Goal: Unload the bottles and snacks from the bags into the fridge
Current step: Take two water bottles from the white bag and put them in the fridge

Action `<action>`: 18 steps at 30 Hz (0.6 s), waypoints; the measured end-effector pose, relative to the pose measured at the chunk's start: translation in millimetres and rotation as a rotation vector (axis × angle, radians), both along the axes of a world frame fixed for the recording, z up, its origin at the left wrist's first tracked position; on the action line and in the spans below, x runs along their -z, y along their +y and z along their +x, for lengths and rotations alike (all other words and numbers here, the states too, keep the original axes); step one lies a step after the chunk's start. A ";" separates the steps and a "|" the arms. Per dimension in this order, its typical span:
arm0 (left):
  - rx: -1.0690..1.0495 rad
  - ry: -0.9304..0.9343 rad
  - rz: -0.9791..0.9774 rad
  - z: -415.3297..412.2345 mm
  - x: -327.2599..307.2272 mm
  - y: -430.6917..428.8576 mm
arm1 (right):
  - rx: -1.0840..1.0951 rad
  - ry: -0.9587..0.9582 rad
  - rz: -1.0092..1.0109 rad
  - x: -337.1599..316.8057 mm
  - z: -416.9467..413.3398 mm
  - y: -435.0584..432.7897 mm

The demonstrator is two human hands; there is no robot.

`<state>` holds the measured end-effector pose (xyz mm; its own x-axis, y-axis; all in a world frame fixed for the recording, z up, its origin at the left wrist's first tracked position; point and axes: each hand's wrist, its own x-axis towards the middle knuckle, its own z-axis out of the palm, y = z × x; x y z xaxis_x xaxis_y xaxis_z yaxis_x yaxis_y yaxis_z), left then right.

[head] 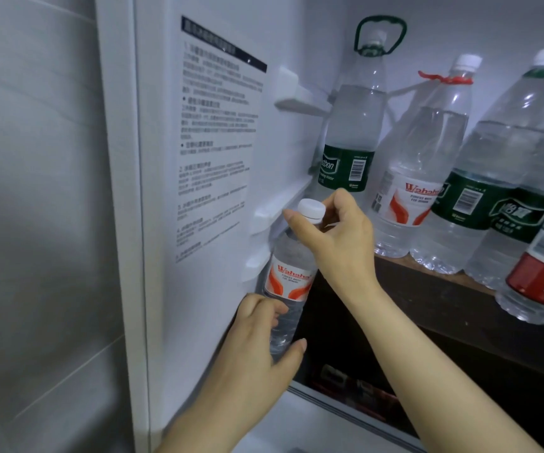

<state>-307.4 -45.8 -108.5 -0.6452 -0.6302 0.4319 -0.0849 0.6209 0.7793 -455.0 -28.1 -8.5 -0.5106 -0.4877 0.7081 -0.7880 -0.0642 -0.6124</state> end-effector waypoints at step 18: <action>0.083 -0.040 0.201 -56.8 -6.1 -23.1 | 0.136 0.090 0.034 2.0 -61.3 -37.6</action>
<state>-364.3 -69.0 -102.3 -0.7127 -0.6449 0.2759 -0.0733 0.4597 0.8850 -516.3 -65.8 -10.5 -0.5089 -0.4426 0.7383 -0.8398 0.0667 -0.5389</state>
